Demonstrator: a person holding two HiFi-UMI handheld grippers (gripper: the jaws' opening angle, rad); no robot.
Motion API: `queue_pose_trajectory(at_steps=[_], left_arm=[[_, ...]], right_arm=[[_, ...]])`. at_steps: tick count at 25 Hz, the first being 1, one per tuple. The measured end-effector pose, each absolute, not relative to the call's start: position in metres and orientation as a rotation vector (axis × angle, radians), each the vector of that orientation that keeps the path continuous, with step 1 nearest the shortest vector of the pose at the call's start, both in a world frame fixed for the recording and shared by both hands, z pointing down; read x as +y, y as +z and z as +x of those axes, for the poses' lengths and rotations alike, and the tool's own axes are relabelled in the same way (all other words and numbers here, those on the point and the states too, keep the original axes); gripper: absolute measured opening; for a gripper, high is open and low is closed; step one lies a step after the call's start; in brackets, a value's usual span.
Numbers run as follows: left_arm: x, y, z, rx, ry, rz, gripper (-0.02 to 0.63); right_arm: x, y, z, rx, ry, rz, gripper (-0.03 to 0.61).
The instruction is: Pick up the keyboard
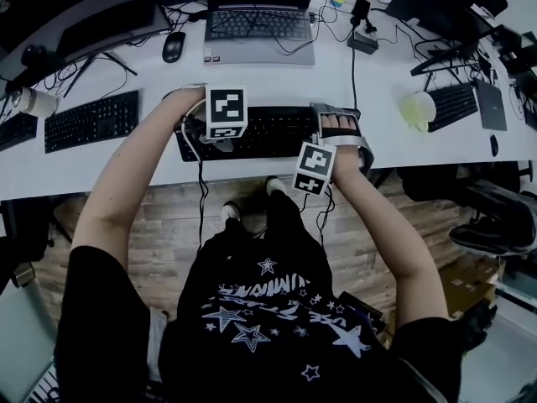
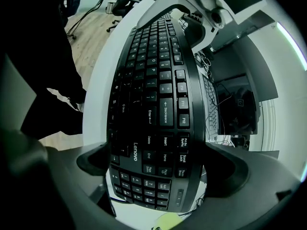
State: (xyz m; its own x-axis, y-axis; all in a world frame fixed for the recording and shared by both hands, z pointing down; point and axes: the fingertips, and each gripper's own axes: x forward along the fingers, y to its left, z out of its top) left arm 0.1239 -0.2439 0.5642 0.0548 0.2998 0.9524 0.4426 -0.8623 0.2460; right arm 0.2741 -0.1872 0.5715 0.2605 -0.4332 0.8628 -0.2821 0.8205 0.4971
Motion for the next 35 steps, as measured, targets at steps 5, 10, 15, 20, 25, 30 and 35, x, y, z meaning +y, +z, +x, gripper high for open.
queue_pose_trajectory(at_steps=[5, 10, 15, 20, 25, 30, 35], left_arm=[[-0.228, 0.578, 0.137, -0.874, -1.970, -2.231, 0.433], [-0.223, 0.589, 0.126, -0.935, -2.101, -2.097, 0.346], [-0.216, 0.584, 0.126, -0.962, -2.124, -2.151, 0.216], [-0.209, 0.577, 0.124, -1.016, -2.173, -2.205, 0.137], [-0.198, 0.570, 0.119, -1.055, -2.190, -2.292, 0.089], [-0.199, 0.562, 0.119, -0.985, -2.097, -2.407, 0.086], [-0.208, 0.556, 0.115, -0.892, -1.997, -2.538, 0.084]], right_arm=[[-0.188, 0.572, 0.273, -1.334, -0.143, 0.662, 0.568], [-0.187, 0.571, 0.274, -1.339, -0.159, 0.657, 0.568], [-0.185, 0.570, 0.273, -1.334, -0.191, 0.651, 0.568], [-0.184, 0.570, 0.272, -1.340, -0.238, 0.650, 0.568], [-0.182, 0.568, 0.269, -1.322, -0.276, 0.643, 0.568], [-0.188, 0.559, 0.265, -1.348, -0.292, 0.693, 0.568], [-0.205, 0.536, 0.260, -1.305, -0.378, 0.798, 0.568]])
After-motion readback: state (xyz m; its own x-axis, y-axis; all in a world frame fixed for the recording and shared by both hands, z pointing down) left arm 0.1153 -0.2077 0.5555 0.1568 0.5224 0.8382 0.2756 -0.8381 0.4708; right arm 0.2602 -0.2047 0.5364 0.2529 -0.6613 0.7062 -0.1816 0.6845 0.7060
